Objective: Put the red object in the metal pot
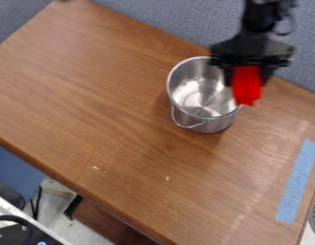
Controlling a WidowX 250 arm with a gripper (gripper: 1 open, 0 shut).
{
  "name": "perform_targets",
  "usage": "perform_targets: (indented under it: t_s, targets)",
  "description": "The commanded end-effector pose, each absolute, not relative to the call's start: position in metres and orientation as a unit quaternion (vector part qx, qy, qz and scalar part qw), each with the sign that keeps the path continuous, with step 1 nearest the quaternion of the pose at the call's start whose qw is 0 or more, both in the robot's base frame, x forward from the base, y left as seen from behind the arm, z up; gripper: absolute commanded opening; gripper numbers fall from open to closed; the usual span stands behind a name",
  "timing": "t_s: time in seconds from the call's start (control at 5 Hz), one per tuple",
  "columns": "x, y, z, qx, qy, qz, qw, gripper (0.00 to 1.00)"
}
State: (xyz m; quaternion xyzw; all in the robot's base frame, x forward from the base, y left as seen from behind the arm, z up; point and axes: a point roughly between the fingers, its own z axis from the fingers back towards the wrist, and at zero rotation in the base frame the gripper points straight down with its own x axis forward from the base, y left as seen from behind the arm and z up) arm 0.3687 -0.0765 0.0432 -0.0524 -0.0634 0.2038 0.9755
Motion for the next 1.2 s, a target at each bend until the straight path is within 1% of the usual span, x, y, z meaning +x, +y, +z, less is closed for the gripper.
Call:
perform_targets:
  t_s: [0.0,0.2,0.4,0.6,0.8,1.0]
  targets:
    - [0.355,-0.087,0.067,-0.066,-0.097,0.189,0.975,0.00]
    - [0.341,-0.106,0.066,-0.071,-0.078,0.174,0.979,0.00]
    - [0.334,-0.065,0.068,-0.065,-0.080,0.212,0.972,0.00]
    - [0.327,-0.020,0.071,-0.066,-0.072,0.242,0.965,0.00]
    - [0.320,0.030,0.071,-0.058,-0.069,0.251,0.964,0.00]
    - [0.357,-0.001,0.083,-0.073,-0.056,0.129,0.987,0.00]
